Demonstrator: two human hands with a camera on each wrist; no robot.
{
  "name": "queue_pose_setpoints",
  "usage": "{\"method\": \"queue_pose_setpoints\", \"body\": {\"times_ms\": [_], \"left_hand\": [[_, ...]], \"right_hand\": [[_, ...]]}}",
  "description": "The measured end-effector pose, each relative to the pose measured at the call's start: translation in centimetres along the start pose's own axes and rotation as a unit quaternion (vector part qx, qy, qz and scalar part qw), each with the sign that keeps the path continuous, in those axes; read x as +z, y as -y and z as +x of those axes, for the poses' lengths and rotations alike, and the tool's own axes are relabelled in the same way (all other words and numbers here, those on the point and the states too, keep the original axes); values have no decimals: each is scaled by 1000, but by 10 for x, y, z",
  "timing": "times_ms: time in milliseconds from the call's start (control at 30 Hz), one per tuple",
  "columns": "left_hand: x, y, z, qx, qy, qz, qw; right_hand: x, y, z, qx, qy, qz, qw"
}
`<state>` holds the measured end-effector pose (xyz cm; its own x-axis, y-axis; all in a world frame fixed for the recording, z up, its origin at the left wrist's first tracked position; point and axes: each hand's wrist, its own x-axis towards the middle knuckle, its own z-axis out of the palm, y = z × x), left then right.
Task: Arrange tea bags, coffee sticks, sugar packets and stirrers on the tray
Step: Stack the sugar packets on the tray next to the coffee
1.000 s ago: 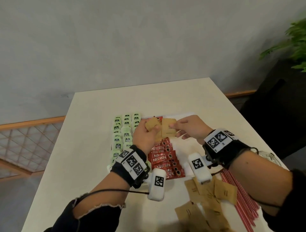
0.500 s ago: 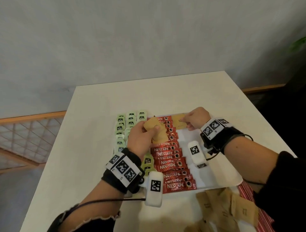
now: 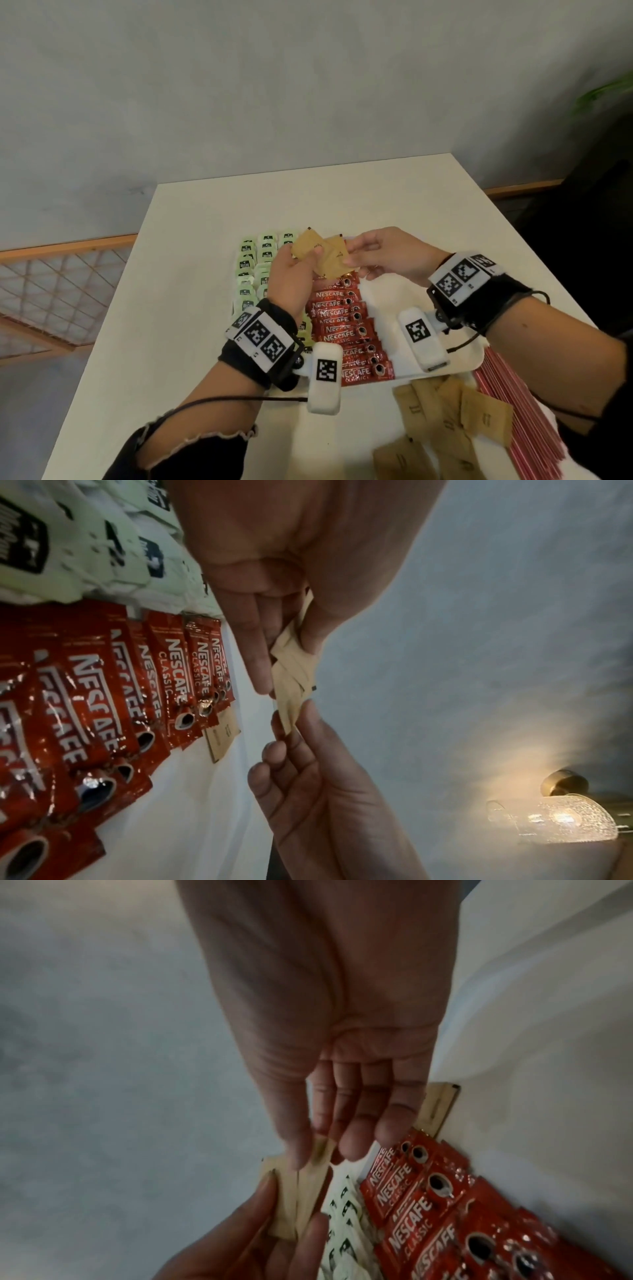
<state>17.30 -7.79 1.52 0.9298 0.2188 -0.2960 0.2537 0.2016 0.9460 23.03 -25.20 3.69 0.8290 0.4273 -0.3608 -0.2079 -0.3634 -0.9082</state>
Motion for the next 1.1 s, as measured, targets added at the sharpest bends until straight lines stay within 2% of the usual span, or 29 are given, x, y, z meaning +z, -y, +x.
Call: {"method": "queue_pose_setpoints", "body": {"times_ms": [200, 333, 400, 467, 567, 667, 767, 867, 967, 1100], "left_hand": [[0, -6, -8, 11, 26, 17, 999], [-9, -9, -9, 71, 8, 106, 992], [-11, -11, -9, 77, 5, 138, 988], [-10, -14, -12, 59, 25, 152, 986], [-2, -18, -22, 23, 93, 138, 986], [7, -19, -30, 15, 145, 124, 982], [13, -15, -32, 23, 156, 110, 981], [18, -12, -29, 27, 130, 80, 988], [21, -10, -23, 35, 107, 71, 991], [19, -5, -14, 33, 103, 84, 991]], "right_hand": [[6, 1, -16, -31, -83, 33, 996], [0, 6, -24, -54, -128, -41, 989], [-3, 10, -29, -69, -119, -52, 989], [-5, 11, -33, -72, -76, -52, 993], [-3, 11, -36, -81, -8, -104, 991], [0, 11, -35, -92, -6, -146, 985], [1, 11, -31, -101, -52, -94, 989], [0, 6, -28, -83, -104, -7, 991], [-1, -1, -26, -50, -95, 22, 994], [-7, -5, -20, -40, -93, 43, 994]]}}
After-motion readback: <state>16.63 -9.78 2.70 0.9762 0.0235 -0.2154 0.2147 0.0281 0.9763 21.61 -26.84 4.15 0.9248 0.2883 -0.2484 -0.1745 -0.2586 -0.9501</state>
